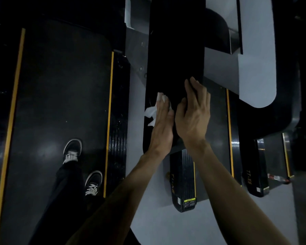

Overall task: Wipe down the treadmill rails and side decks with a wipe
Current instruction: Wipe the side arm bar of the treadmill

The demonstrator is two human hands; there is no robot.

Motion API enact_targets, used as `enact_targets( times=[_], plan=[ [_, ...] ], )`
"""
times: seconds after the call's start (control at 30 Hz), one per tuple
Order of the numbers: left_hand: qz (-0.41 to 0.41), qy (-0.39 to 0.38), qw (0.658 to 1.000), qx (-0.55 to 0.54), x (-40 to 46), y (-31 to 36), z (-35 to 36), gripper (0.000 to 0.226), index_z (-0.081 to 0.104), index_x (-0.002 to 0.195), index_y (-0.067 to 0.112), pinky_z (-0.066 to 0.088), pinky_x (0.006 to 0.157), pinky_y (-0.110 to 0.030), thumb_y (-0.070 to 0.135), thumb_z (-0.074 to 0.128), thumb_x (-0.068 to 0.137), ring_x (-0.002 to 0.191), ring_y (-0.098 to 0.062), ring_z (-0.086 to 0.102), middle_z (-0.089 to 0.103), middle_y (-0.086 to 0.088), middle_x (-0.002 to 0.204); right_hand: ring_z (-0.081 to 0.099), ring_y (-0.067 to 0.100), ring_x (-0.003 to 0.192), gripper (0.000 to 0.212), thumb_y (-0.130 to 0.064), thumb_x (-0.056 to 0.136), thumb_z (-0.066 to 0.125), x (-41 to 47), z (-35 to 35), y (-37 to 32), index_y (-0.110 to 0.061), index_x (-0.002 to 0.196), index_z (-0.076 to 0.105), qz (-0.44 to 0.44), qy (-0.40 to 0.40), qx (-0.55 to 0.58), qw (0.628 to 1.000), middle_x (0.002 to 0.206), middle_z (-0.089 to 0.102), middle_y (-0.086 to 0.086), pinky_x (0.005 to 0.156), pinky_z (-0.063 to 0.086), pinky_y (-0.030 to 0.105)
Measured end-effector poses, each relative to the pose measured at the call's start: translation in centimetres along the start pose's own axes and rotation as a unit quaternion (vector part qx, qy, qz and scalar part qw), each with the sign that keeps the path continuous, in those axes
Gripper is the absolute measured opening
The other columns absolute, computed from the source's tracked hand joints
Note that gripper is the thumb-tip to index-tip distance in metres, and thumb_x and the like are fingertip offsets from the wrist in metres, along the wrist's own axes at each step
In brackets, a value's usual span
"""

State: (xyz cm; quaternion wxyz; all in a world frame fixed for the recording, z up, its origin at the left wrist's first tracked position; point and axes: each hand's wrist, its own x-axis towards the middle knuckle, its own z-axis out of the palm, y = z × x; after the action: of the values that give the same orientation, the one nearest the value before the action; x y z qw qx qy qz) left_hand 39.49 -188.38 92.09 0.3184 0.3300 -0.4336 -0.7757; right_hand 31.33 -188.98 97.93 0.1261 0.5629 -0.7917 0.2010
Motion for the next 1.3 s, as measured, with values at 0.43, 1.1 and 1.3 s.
enact_targets(
  times=[0.43, 1.1, 1.3],
  plan=[
    [0.160, -0.013, 0.975, 0.153, 0.2, -1.9, -3.0, 0.058, 0.024, 0.160, 0.009, 0.017, 0.126, -0.059, 0.041, 0.027, 0.112, 0.158, -0.022, 0.017, 0.019, -0.009, 0.170, 0.053, 0.036, 0.131, 0.043, -0.004, 0.100, 0.041, -0.1, -0.2, -0.2, 0.006, 0.138, 0.059, -0.005, -0.014, -0.008, 1.000, 0.143, 0.056, 0.019, 0.111, 0.044, 0.042],
    [0.173, 0.002, 0.981, 0.089, 1.8, -2.2, -1.4, 0.054, 0.022, 0.159, -0.003, 0.009, 0.129, -0.044, 0.018, 0.030, 0.109, 0.159, -0.033, 0.008, 0.014, -0.017, 0.170, 0.051, 0.035, 0.134, 0.049, -0.002, 0.095, 0.039, -0.2, -0.5, 0.0, 0.006, 0.140, 0.057, 0.000, -0.022, 0.007, 1.000, 0.147, 0.054, 0.019, 0.113, 0.041, 0.037],
    [0.130, 0.037, 0.987, 0.091, -0.3, -2.8, -1.4, 0.054, 0.024, 0.158, -0.001, 0.011, 0.128, -0.056, 0.026, 0.031, 0.112, 0.159, -0.022, 0.010, 0.017, -0.008, 0.169, 0.053, 0.037, 0.131, 0.049, 0.000, 0.093, 0.040, -0.2, -0.5, 0.0, 0.007, 0.138, 0.058, -0.009, -0.015, 0.011, 1.000, 0.146, 0.055, 0.020, 0.107, 0.046, 0.046]
  ],
)
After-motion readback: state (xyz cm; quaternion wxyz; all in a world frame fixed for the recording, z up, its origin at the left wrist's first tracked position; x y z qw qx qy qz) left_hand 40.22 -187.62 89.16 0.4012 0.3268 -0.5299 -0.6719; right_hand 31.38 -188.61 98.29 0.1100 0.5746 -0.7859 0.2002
